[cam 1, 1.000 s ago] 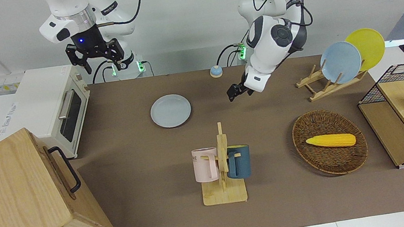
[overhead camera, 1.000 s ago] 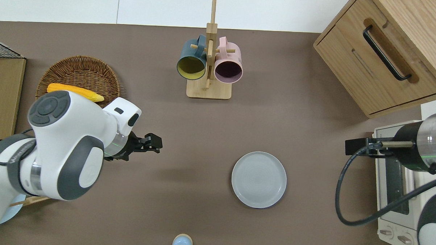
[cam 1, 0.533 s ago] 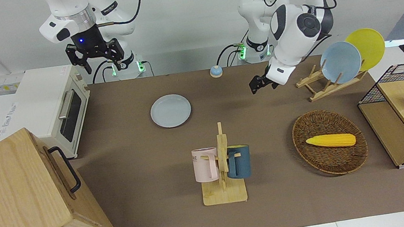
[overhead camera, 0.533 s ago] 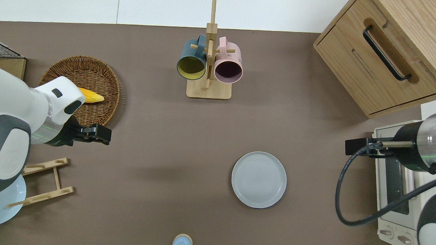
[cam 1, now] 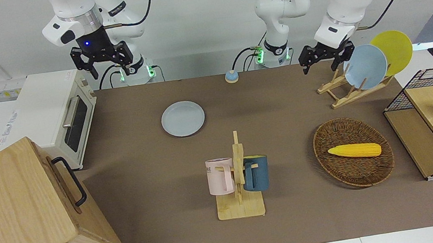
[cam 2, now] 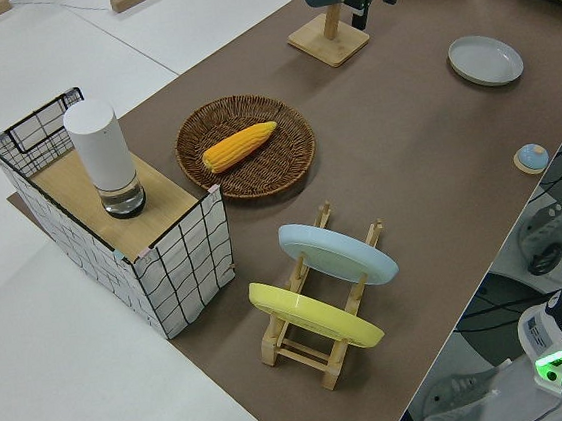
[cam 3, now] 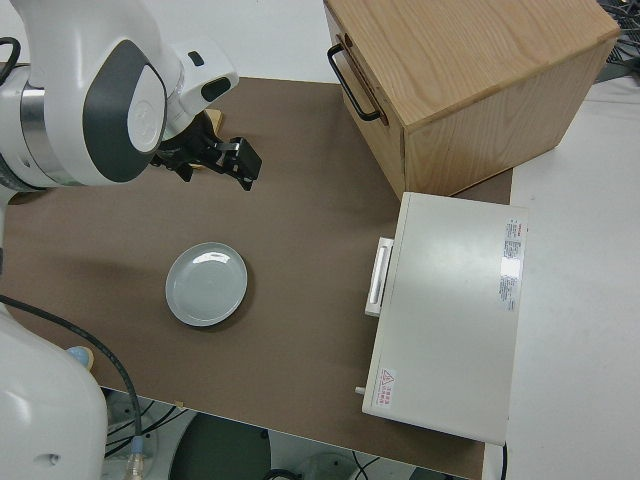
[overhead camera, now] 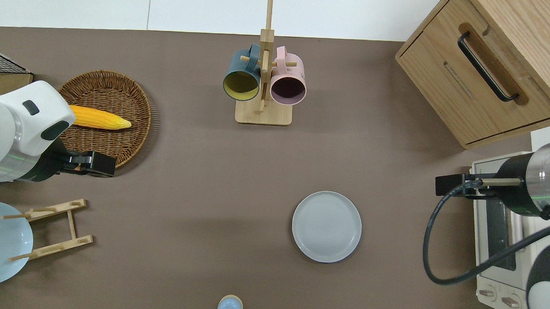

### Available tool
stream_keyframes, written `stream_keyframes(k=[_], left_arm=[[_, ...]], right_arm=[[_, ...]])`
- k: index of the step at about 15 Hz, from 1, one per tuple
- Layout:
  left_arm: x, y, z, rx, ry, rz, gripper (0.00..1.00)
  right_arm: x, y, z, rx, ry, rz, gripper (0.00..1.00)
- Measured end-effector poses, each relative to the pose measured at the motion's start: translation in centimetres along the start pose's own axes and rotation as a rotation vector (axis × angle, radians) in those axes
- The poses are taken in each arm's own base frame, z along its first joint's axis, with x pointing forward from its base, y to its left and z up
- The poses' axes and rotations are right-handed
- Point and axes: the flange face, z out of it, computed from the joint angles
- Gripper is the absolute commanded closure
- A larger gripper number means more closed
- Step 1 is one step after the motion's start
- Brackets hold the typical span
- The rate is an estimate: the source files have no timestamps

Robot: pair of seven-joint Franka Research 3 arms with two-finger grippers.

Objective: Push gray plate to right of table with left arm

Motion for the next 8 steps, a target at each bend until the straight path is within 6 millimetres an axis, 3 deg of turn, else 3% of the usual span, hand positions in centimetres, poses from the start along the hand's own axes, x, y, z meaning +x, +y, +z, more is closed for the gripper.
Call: stream_keyframes(k=[8], left_arm=[[0.1,0.0,-1.6,-0.002,0.034,0.001,0.01]], right_arm=[[0.0,0.0,0.0,0.000,0.000,0.000,0.005]])
